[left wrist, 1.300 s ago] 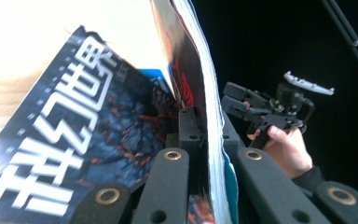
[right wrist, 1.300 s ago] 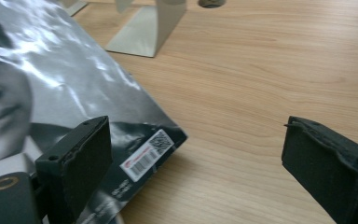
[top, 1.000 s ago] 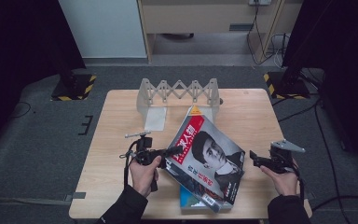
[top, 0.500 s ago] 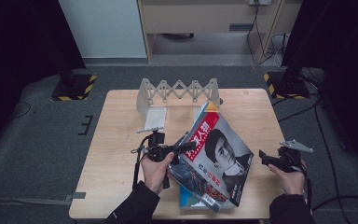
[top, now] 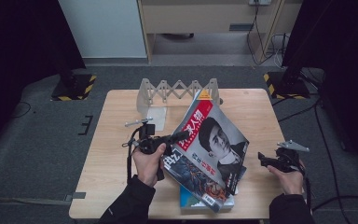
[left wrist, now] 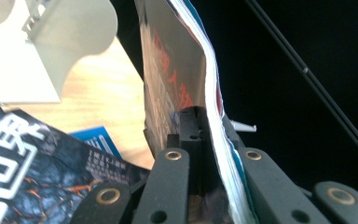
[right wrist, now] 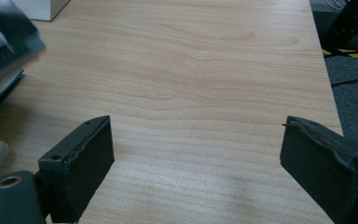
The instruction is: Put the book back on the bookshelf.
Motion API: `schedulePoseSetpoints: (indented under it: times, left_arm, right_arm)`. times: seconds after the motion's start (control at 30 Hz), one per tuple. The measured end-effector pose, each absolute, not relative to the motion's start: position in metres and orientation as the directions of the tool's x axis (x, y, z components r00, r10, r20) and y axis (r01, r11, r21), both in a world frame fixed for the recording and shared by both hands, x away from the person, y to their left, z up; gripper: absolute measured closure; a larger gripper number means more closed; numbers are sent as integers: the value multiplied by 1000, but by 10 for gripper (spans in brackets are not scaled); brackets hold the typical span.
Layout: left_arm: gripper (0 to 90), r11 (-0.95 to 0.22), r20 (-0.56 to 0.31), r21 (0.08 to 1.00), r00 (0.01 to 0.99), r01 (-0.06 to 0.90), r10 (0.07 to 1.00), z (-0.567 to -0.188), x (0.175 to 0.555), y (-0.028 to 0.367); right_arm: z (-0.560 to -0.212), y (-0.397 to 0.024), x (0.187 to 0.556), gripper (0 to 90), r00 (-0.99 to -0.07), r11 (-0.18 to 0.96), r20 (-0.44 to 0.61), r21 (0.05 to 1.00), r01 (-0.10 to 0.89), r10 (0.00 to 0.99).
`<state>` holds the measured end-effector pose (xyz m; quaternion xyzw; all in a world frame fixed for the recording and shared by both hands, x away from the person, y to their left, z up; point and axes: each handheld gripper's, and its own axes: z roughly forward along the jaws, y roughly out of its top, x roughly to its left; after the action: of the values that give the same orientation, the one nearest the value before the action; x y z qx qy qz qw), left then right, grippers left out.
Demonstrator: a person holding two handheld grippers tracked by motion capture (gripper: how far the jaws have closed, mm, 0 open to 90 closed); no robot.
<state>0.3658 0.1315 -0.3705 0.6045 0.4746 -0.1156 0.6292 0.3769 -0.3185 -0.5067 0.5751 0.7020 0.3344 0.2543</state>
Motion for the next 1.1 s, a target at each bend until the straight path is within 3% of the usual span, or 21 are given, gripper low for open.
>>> schedulePoseSetpoints:
  times: [0.7, 1.1]
  left_arm:
    - [856, 344, -663, 730, 492, 590, 564, -327, 381, 206]
    - [856, 362, -606, 777, 456, 515, 651, -296, 387, 244]
  right_arm:
    - [-529, -305, 383, 77, -330, 263, -24, 660, 704, 944]
    - [-535, -307, 382, 46, -353, 254, 6, 682, 686, 936]
